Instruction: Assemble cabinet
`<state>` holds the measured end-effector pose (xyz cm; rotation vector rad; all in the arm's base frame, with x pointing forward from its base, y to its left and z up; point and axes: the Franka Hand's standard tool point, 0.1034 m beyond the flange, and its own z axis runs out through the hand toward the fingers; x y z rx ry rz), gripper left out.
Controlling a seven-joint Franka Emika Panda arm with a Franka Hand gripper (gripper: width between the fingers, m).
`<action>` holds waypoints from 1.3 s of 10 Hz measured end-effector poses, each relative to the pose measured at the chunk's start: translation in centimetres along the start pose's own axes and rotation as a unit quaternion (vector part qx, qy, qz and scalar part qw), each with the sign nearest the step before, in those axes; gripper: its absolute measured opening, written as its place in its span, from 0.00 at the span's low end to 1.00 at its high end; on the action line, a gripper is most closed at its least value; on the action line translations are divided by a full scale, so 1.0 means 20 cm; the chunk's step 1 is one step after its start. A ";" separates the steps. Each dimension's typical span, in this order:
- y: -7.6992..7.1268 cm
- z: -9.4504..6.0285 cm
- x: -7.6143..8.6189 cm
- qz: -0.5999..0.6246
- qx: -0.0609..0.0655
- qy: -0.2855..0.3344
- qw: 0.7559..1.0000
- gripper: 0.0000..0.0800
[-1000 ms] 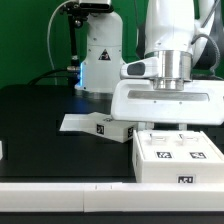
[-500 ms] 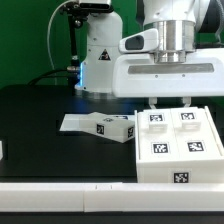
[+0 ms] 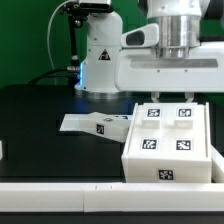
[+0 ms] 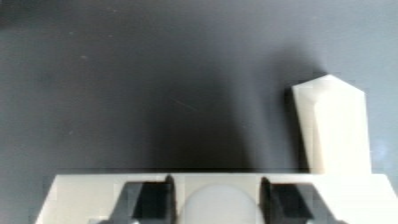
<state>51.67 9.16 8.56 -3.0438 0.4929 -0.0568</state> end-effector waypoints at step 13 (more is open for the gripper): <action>0.19 -0.20 0.04 -0.121 -0.049 -0.309 0.942 0.27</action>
Offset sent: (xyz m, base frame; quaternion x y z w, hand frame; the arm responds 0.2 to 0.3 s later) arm -0.0003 -0.0047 0.0011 -0.0601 -0.0821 -0.0736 0.9921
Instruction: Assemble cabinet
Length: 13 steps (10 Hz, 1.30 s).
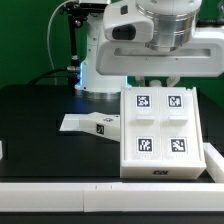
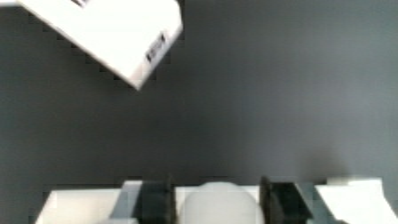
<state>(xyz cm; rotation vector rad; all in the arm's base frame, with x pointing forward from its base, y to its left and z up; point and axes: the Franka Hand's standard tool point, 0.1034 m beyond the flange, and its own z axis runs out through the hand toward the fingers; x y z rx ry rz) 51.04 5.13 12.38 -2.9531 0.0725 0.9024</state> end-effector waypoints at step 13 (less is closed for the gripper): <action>-0.04 -0.20 0.19 0.008 -0.016 -0.065 0.998 0.28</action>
Offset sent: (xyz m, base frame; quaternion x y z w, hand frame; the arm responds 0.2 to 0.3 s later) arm 0.0251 0.0255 -0.0092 0.0098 0.0183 0.0681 0.9975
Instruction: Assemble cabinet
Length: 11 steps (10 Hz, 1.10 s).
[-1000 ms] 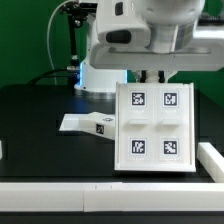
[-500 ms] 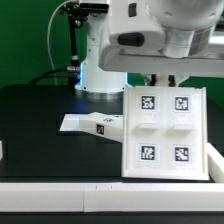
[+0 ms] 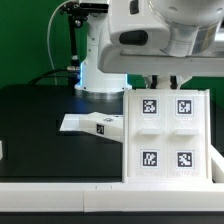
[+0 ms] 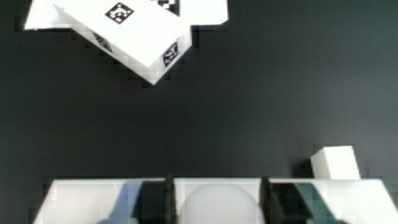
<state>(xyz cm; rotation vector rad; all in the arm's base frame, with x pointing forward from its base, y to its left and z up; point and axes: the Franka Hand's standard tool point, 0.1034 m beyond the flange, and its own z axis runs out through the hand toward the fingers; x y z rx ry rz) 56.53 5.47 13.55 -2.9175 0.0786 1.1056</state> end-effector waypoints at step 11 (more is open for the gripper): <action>-0.01 -0.13 0.11 0.021 -0.005 0.013 1.000 0.28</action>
Offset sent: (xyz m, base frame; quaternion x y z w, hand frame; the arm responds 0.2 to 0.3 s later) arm 0.0254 0.0235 0.0141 -0.0142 0.0030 -0.0260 0.9996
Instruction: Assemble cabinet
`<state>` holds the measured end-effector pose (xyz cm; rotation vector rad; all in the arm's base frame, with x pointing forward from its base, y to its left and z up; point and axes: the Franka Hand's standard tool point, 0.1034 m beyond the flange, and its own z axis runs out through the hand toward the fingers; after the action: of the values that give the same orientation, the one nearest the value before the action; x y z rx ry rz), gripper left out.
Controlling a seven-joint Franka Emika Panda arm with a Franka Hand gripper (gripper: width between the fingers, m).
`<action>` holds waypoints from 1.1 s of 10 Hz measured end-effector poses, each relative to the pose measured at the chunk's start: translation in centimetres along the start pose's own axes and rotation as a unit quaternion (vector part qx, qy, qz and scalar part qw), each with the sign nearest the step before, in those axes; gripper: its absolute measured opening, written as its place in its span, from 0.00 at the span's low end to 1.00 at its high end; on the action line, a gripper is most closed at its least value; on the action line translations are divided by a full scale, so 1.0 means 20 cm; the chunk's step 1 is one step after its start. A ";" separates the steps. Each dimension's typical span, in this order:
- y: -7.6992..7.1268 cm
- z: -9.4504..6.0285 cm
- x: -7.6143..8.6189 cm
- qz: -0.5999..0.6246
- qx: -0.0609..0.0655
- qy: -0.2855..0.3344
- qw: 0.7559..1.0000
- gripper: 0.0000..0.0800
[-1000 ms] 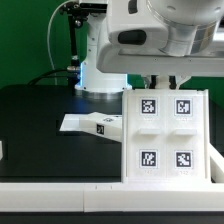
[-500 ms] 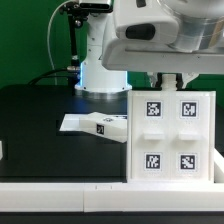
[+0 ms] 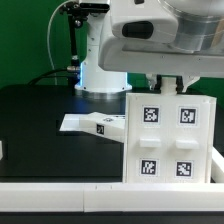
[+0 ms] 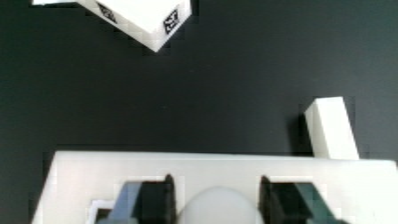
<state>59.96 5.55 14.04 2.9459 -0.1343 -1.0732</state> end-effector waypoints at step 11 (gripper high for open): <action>-0.09 -0.04 0.04 -0.048 -0.026 0.018 0.998 0.28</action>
Offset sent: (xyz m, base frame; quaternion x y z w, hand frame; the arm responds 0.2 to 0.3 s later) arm -0.0067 0.0133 -0.0050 -0.0435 0.0104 -0.0476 0.9979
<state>61.17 7.24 14.15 2.9510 0.0340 -1.0152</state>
